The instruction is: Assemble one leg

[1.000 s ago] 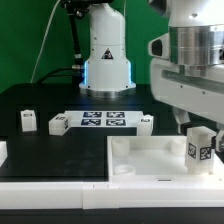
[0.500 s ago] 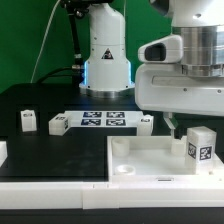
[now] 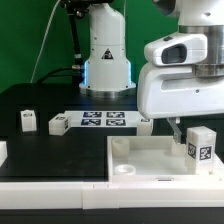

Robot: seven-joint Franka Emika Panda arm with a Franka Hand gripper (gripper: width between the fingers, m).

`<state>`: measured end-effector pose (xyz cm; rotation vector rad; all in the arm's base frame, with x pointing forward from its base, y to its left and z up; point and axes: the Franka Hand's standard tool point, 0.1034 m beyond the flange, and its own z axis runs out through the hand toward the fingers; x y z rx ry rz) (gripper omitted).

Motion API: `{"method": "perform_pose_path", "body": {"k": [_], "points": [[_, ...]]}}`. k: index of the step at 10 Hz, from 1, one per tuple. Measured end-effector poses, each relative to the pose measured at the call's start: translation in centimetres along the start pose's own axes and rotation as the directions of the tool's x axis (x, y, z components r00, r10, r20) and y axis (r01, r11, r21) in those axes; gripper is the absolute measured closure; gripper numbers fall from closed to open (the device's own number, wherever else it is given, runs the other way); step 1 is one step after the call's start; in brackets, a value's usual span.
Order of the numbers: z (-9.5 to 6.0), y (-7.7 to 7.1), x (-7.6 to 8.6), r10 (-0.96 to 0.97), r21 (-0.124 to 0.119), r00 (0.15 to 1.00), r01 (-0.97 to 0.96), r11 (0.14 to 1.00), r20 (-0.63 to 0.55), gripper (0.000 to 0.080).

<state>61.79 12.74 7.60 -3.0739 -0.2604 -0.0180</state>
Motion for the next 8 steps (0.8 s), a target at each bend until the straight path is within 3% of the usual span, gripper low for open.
{"method": "perform_pose_path", "body": {"k": [2,4,7,8], "points": [[0.0,0.13,0.0,-0.053,-0.003,0.999,0.053,0.999,0.0,0.0162],[-0.01,0.3,0.0,-0.053,-0.006,0.999,0.053,0.999,0.001,0.0506],[-0.01,0.6,-0.02,-0.002,-0.008,1.0,0.002,1.0,0.0,0.0506],[-0.03,0.75,-0.04,0.116,-0.001,0.993,-0.116,0.993,0.0,0.0506]]}}
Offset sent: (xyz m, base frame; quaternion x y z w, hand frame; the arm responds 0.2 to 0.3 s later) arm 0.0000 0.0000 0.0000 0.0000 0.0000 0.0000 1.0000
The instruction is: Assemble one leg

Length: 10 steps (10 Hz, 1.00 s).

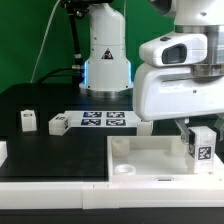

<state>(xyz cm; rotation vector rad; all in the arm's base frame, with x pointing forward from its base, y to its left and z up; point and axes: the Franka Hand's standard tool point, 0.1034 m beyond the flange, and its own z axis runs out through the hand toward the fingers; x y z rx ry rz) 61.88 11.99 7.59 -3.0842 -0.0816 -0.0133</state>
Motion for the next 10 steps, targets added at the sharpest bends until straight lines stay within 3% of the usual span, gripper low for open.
{"method": "perform_pose_path", "body": {"k": [2,3,5,8,10], "points": [[0.05,0.31,0.0,0.373,0.029,0.928,-0.373,0.927,0.013,0.0506],[0.08,0.32,-0.02,0.496,0.03,0.868,-0.496,0.868,0.019,0.0506],[0.14,0.15,-0.08,0.716,0.039,0.697,-0.717,0.696,0.04,0.0506],[0.18,-0.41,-0.13,0.912,0.023,0.408,-0.913,0.408,0.047,0.0506],[0.17,-0.38,-0.1,0.945,0.021,0.323,-0.946,0.322,0.05,0.0506]]}}
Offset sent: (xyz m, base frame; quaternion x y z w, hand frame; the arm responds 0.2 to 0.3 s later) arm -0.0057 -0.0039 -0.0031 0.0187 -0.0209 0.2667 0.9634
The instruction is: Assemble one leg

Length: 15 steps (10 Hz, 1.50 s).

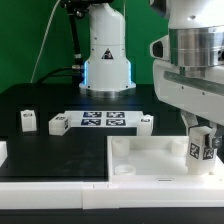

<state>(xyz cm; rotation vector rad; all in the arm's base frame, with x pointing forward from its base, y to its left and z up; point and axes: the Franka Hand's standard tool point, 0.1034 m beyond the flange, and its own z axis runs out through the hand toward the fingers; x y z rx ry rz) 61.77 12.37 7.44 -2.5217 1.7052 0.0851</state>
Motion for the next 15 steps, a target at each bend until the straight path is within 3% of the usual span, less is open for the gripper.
{"method": "perform_pose_path", "body": {"k": [2,4,5,9,10,11,13,15], "points": [[0.0,0.0,-0.01,-0.054,0.0,0.999,0.054,0.999,0.0,0.0505],[-0.04,-0.04,-0.01,-0.211,-0.002,0.978,0.211,0.978,-0.003,0.0196],[-0.03,-0.03,0.04,-0.397,-0.007,0.918,0.397,0.918,-0.007,0.0164],[0.15,-0.17,-0.06,-0.866,-0.074,0.499,0.864,0.499,-0.019,0.015],[0.12,-0.18,-0.03,-0.911,-0.081,0.413,0.907,0.412,-0.013,0.015],[0.03,-0.26,0.06,-0.963,-0.093,0.269,0.959,0.268,-0.002,0.015],[-0.01,-0.15,0.51,-0.998,-0.095,0.063,0.994,0.061,0.02,0.015],[0.0,-0.14,0.51,-0.999,-0.095,0.042,0.995,0.04,0.021,0.015]]}}
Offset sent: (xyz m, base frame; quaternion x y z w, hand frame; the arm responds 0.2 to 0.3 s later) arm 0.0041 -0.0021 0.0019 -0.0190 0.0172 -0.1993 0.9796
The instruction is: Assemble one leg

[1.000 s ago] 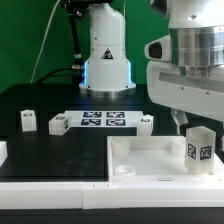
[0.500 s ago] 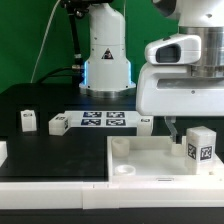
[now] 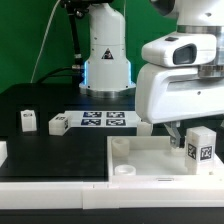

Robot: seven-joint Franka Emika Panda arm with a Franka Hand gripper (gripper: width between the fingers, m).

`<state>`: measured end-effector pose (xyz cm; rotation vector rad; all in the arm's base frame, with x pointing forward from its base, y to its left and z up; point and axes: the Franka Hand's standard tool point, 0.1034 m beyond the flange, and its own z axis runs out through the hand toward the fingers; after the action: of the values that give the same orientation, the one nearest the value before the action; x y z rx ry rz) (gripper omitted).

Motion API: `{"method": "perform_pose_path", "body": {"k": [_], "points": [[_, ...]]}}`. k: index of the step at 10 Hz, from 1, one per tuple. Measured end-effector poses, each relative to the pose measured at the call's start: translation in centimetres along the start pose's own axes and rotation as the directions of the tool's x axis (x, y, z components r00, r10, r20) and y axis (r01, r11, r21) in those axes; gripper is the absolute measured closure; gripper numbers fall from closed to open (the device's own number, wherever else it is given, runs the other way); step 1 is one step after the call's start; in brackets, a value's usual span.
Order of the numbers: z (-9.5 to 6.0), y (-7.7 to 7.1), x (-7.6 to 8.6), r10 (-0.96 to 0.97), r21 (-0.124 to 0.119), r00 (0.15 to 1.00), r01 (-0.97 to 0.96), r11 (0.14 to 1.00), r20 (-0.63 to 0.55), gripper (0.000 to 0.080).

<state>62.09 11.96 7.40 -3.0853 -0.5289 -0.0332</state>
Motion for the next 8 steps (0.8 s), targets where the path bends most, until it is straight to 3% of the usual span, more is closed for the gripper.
{"method": "perform_pose_path", "body": {"k": [2,3,4,5,8], "points": [[0.0,0.02,-0.01,0.0,0.0,1.0,0.0,1.0,0.0,0.0412],[0.0,0.02,0.0,0.016,0.0,1.0,-0.016,1.0,0.0,0.0412],[0.01,0.03,-0.01,0.017,0.0,1.0,-0.017,1.0,0.0,0.0508],[0.01,0.02,-0.01,0.062,0.0,0.998,-0.062,0.998,0.0,0.0508],[0.03,-0.07,-0.08,0.448,0.023,0.894,-0.448,0.894,0.011,0.0508]]}}
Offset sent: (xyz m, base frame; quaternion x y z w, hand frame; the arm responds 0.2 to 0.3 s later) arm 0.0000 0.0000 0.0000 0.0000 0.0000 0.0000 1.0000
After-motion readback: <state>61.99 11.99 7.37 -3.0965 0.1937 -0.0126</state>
